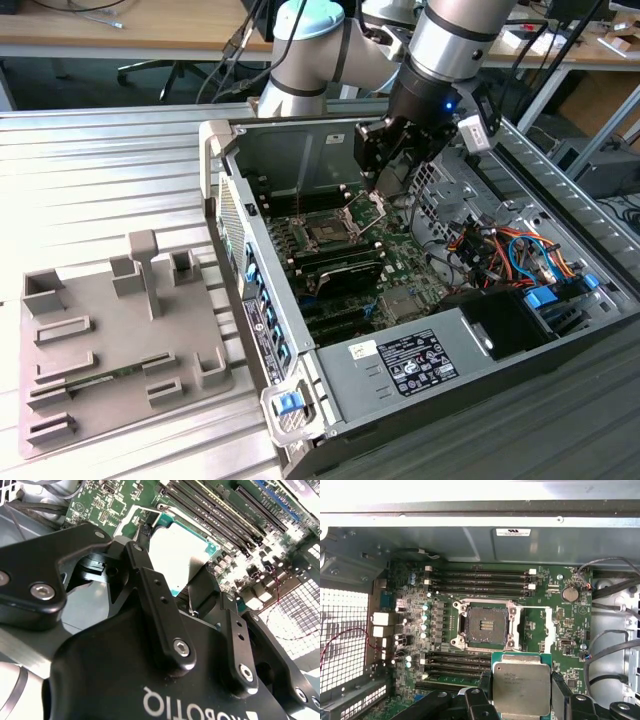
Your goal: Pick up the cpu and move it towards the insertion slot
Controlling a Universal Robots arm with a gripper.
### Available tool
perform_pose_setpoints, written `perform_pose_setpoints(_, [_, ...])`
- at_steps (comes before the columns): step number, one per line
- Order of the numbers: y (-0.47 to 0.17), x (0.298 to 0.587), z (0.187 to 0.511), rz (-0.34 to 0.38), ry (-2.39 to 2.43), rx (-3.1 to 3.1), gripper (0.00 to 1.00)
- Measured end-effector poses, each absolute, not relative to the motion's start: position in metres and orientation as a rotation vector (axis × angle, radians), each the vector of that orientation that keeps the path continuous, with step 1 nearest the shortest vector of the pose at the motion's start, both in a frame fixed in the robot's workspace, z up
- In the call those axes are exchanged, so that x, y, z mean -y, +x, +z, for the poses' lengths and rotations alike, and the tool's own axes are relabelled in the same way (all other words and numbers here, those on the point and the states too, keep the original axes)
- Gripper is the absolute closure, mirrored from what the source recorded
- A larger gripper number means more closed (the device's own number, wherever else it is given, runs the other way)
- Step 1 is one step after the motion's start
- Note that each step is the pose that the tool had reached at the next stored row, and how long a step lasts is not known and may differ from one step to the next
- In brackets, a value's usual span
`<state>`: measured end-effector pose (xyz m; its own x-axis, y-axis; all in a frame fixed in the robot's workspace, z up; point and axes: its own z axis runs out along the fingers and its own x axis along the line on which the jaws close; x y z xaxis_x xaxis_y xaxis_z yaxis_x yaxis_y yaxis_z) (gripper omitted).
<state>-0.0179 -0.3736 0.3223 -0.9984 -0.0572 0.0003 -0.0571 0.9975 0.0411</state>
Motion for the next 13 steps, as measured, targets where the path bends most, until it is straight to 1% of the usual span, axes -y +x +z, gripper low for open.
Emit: perform_pose_setpoints(13, [-0.018,0.363,0.32,-0.065,0.09,3.138,0.45])
